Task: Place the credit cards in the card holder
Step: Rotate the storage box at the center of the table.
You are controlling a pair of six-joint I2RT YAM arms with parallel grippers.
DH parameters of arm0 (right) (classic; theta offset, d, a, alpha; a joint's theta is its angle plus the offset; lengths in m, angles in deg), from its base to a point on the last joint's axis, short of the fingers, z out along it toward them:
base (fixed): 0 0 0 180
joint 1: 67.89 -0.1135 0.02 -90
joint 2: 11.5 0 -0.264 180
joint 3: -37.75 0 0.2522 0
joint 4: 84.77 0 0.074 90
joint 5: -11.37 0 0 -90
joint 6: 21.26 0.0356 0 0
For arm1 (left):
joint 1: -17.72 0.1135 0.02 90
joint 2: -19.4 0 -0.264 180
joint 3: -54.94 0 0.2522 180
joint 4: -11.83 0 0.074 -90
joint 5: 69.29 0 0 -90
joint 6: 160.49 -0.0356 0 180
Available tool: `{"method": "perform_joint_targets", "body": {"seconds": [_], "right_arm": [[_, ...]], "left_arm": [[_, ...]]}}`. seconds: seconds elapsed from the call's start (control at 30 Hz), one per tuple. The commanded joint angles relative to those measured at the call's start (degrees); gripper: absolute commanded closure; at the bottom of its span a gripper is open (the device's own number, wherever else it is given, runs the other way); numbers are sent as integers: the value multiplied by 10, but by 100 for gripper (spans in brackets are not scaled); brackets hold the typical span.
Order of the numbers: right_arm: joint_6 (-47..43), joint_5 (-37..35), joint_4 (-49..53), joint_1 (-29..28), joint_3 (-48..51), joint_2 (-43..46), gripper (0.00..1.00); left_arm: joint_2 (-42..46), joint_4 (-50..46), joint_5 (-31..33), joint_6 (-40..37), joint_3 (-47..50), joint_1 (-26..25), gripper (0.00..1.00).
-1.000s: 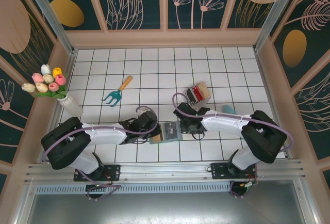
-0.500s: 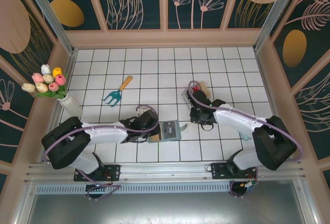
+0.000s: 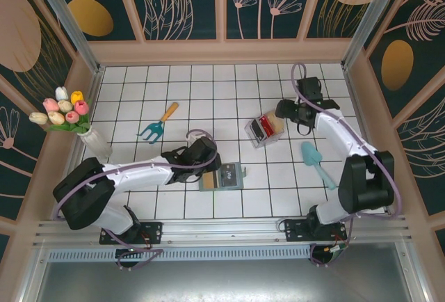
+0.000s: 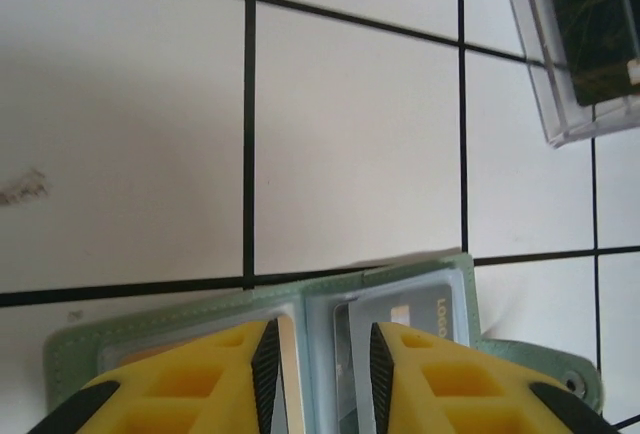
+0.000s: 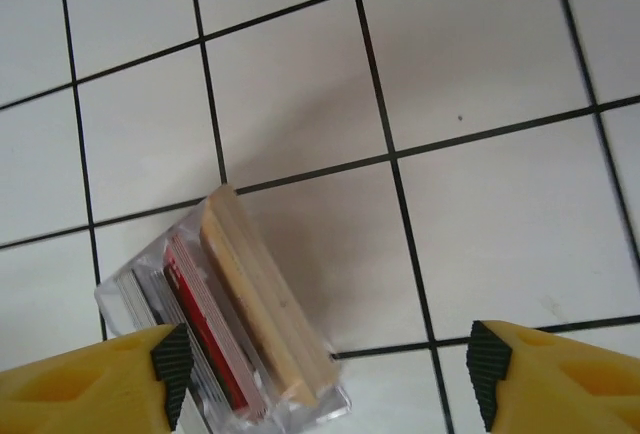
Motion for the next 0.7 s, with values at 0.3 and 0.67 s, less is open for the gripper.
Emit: {"method": "perform_joint_targets", "body": {"seconds": [0.3,0.67], "right_arm": [[46,288,-101,34,-6,-113,23],[74,321,-133,-24,59,-61,24]], "left_arm": [[76,-20,1,-8,16,43,54],[66,-19,-10,-13,8,48,50]]}}
